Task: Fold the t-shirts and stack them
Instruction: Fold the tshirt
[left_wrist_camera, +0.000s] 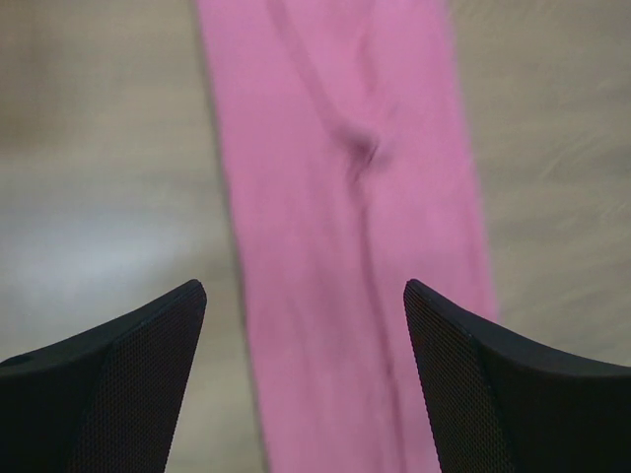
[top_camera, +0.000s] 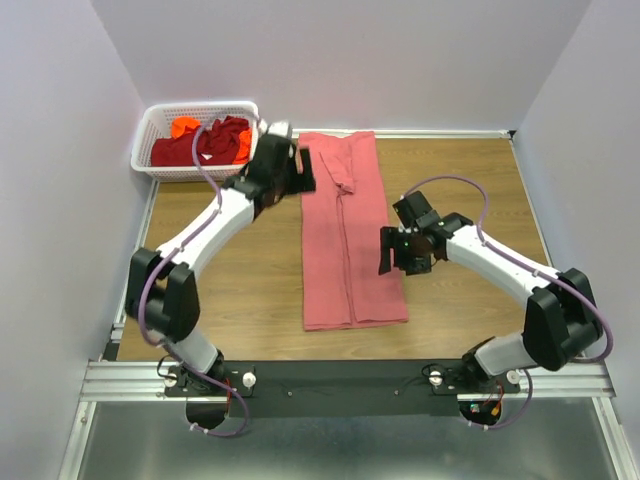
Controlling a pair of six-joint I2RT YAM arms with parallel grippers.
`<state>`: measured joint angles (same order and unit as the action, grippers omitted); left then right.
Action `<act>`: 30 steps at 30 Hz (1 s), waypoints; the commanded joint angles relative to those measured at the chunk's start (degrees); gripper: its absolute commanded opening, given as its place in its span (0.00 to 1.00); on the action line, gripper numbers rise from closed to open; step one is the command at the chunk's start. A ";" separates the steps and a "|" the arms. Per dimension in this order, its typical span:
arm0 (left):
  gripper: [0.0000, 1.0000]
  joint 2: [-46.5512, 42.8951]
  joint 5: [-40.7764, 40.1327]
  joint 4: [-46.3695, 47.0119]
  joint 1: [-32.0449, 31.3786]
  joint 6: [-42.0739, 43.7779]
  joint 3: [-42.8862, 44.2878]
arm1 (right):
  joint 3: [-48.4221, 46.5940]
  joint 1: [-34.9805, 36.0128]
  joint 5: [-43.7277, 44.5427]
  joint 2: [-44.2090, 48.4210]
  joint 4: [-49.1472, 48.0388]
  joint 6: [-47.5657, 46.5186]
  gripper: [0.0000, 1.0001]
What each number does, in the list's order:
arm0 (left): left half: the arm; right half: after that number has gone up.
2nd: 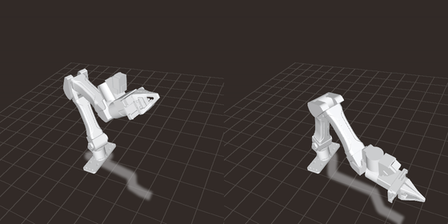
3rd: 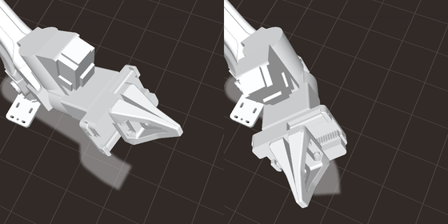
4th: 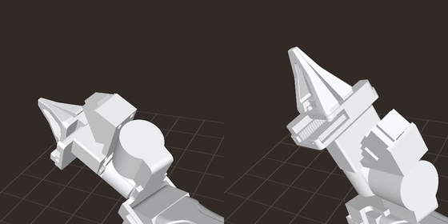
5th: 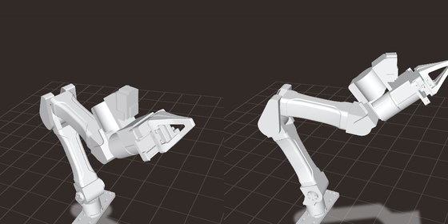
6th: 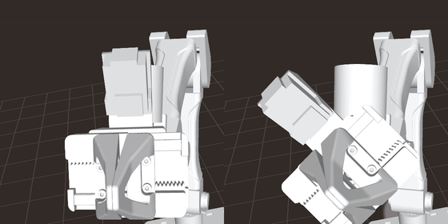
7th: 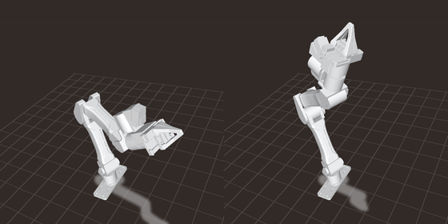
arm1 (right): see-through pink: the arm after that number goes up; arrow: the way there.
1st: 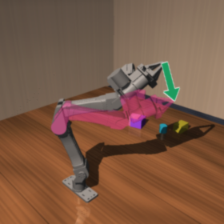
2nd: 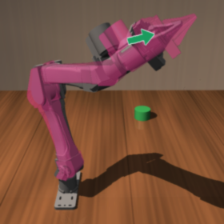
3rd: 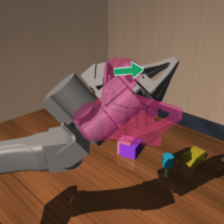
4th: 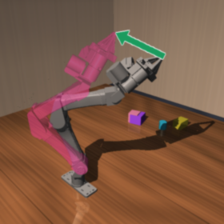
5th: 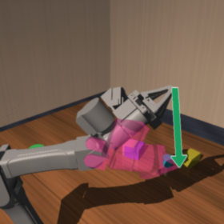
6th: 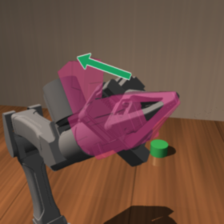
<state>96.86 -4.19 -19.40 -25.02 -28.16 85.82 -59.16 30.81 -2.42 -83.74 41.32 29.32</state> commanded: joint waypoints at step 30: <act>0.77 -18.11 5.15 -5.47 -21.65 -21.06 -45.13 | 23.56 -1.72 -5.14 4.91 -6.43 7.59 0.41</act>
<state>77.69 0.62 -25.41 -45.65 -48.29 38.89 -37.74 29.28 -6.11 -77.32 36.97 36.16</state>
